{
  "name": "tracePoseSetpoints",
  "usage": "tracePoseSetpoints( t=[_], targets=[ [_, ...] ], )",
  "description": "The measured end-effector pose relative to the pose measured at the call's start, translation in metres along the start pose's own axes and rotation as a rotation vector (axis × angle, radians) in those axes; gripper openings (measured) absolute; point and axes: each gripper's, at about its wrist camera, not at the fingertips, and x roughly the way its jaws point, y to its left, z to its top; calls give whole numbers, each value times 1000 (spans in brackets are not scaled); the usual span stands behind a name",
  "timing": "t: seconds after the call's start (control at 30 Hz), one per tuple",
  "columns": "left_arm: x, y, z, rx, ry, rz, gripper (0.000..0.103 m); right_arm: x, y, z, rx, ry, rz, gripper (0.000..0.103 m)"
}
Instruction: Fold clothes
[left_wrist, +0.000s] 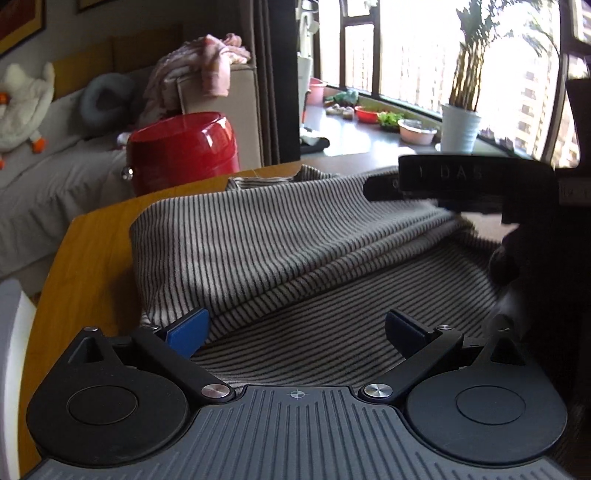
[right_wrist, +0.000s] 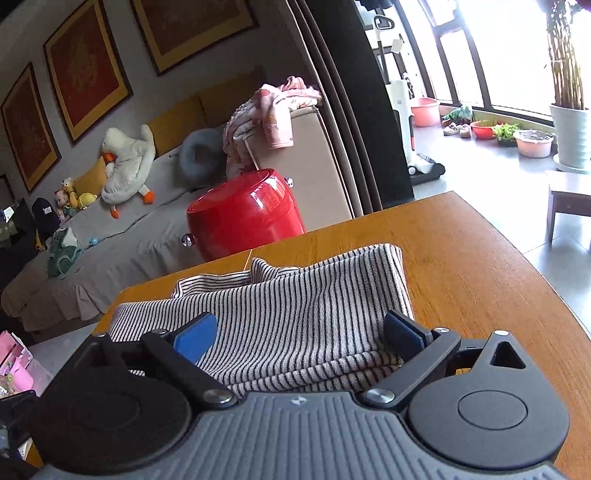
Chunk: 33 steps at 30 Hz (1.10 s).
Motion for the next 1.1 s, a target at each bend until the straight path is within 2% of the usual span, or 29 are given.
tracePoseSetpoints(
  t=[0.07,0.1,0.2,0.23,0.27,0.33,0.4,0.47,0.5,0.67,0.8,0.93,1.0,1.03,1.07,1.1],
  targets=[
    [-14,17,9,-87,-59,-3,103,0,2,0,-8,3,-3,98],
    [-16,25,15,-109,-75,21,103,0,2,0,-10,6,-1,97],
    [-1,54,31,-182,-11,48,103,-1,-1,5,-21,29,16,94],
    [7,64,34,-205,17,48,103,-2,-3,9,-33,49,30,86],
    [17,72,37,-224,46,48,103,-6,-7,16,-36,64,45,71],
    [31,84,39,-250,77,62,102,-16,-17,34,-54,73,53,66],
    [38,93,40,-277,86,56,102,-22,-20,50,-141,54,-2,68],
    [43,98,40,-301,92,43,101,-16,-23,57,-218,82,-23,80],
    [45,98,40,-303,92,36,101,-11,-26,58,-236,99,-30,80],
    [51,97,41,-300,85,18,101,23,-39,48,-207,175,-61,83],
    [58,97,44,-274,76,17,101,35,-42,50,-181,184,-22,86],
    [65,97,48,-254,66,-17,101,45,-45,53,-157,190,22,86],
    [69,95,50,-221,56,-24,101,51,-46,54,-144,193,44,79],
    [70,92,50,-203,50,-23,98,53,-47,55,-138,194,55,75],
    [71,91,51,-194,46,-25,91,56,-47,56,-132,196,66,76],
    [72,93,52,-204,43,-36,89,59,-48,56,-126,197,77,77]
  ],
)
